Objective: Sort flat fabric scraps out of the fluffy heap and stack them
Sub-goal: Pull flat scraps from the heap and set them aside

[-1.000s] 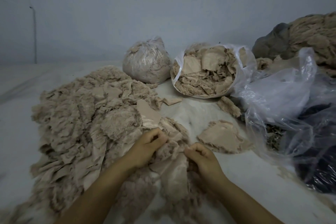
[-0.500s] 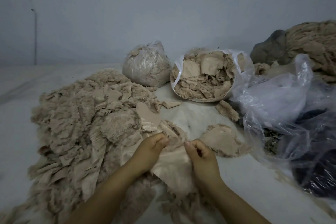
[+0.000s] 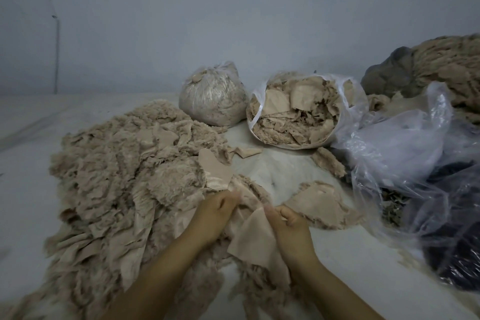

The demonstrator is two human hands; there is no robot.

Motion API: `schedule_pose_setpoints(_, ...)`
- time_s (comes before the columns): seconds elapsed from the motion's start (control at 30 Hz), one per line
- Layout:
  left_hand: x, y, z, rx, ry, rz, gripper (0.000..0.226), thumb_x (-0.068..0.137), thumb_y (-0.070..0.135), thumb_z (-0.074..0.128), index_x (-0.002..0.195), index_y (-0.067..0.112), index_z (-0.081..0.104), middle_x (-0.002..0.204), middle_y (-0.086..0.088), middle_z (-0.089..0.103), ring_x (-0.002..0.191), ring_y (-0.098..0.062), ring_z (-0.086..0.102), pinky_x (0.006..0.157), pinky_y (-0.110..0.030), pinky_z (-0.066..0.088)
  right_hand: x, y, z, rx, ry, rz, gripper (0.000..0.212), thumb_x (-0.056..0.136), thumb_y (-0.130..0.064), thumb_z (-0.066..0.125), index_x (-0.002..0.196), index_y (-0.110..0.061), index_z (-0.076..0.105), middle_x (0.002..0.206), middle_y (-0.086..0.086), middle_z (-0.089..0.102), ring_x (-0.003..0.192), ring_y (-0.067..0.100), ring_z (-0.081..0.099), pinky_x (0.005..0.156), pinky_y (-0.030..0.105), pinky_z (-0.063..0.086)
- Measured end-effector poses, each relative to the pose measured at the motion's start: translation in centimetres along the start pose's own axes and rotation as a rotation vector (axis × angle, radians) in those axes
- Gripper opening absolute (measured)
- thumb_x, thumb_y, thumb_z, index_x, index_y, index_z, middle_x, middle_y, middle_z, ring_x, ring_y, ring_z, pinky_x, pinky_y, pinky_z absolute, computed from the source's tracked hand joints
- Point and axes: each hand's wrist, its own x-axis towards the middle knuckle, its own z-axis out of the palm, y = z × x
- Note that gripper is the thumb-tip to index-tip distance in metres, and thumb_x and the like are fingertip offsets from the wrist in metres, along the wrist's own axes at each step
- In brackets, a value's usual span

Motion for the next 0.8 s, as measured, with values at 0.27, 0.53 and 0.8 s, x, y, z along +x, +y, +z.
schedule_pose_setpoints(0.27, -0.1, 0.7, 1.3, -0.212, 0.18, -0.038, 0.03, 0.096, 0.02, 0.049, 0.069, 0.013, 0.058, 0.054, 0.011, 0.052, 0.057, -0.009, 0.047, 0.057, -0.023, 0.038, -0.1, 0.0, -0.3, 0.109, 0.024, 0.012, 0.035, 0.096, -0.027, 0.053, 0.065, -0.013, 0.048, 0.061, 0.003, 0.044, 0.06, 0.016, 0.042, 0.059, 0.028, 0.035)
schedule_pose_setpoints(0.53, -0.5, 2.5, 2.2, -0.387, -0.072, -0.159, 0.039, 0.091, 0.029, 0.059, 0.054, 0.019, 0.056, 0.055, 0.004, 0.054, 0.055, -0.014, 0.049, 0.057, -0.023, 0.039, 0.3, -0.2, 0.5, 0.061, -0.001, -0.038, 0.037, 0.1, -0.03, 0.043, 0.07, -0.01, 0.051, 0.065, 0.002, 0.051, 0.062, 0.011, 0.048, 0.06, 0.026, 0.04)
schedule_pose_setpoints(0.8, 1.1, 2.7, 0.1, -0.459, 0.013, -0.236, 0.032, 0.095, 0.031, 0.053, 0.074, 0.007, 0.049, 0.069, -0.011, 0.045, 0.065, -0.022, 0.042, 0.063, -0.033, 0.035, -0.8, 1.1, -0.9, -0.134, -0.263, 0.112, 0.041, 0.084, -0.061, 0.047, 0.096, -0.029, 0.069, 0.086, -0.014, 0.07, 0.079, -0.006, 0.062, 0.068, 0.007, 0.044)
